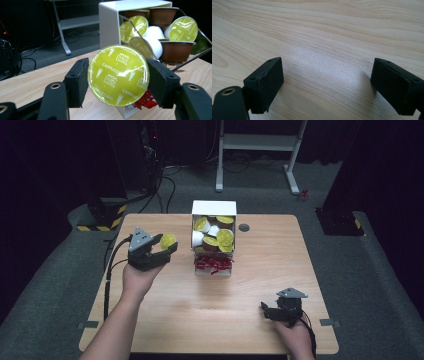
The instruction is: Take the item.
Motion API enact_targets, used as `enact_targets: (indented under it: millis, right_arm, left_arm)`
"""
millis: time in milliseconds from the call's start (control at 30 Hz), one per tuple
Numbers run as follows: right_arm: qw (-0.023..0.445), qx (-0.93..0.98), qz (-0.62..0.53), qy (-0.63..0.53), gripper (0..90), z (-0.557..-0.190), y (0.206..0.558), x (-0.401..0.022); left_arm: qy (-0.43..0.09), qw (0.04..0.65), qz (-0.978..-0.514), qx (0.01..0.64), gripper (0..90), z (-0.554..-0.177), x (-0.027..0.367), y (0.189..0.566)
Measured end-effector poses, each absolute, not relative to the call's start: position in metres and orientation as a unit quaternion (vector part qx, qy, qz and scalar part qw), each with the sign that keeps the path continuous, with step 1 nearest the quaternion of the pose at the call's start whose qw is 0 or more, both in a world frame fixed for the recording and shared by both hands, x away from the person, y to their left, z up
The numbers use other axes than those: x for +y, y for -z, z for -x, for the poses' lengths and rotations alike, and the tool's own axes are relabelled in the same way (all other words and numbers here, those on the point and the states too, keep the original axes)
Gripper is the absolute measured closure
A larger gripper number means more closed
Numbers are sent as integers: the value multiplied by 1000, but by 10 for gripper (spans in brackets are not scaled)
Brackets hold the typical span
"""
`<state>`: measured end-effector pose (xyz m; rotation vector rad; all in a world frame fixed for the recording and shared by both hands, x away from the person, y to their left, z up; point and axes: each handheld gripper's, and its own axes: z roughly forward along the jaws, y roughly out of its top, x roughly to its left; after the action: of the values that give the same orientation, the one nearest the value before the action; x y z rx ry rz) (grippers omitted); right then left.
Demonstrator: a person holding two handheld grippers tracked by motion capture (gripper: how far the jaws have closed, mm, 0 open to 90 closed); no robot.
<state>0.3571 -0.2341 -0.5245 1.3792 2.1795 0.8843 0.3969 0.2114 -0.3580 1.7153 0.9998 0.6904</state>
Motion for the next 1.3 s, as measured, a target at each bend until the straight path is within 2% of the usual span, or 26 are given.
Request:
enact_targets:
  millis: [567,1300]
  right_arm:
    - [206,782,-495,-317,113,-357,525,-234]
    - [205,782,-496,-317,113,-357,524,-234]
  left_arm:
    - [-286,492,-710,416,383,-395,220,379]
    - [-275,461,-711,455,384,-401,234,427]
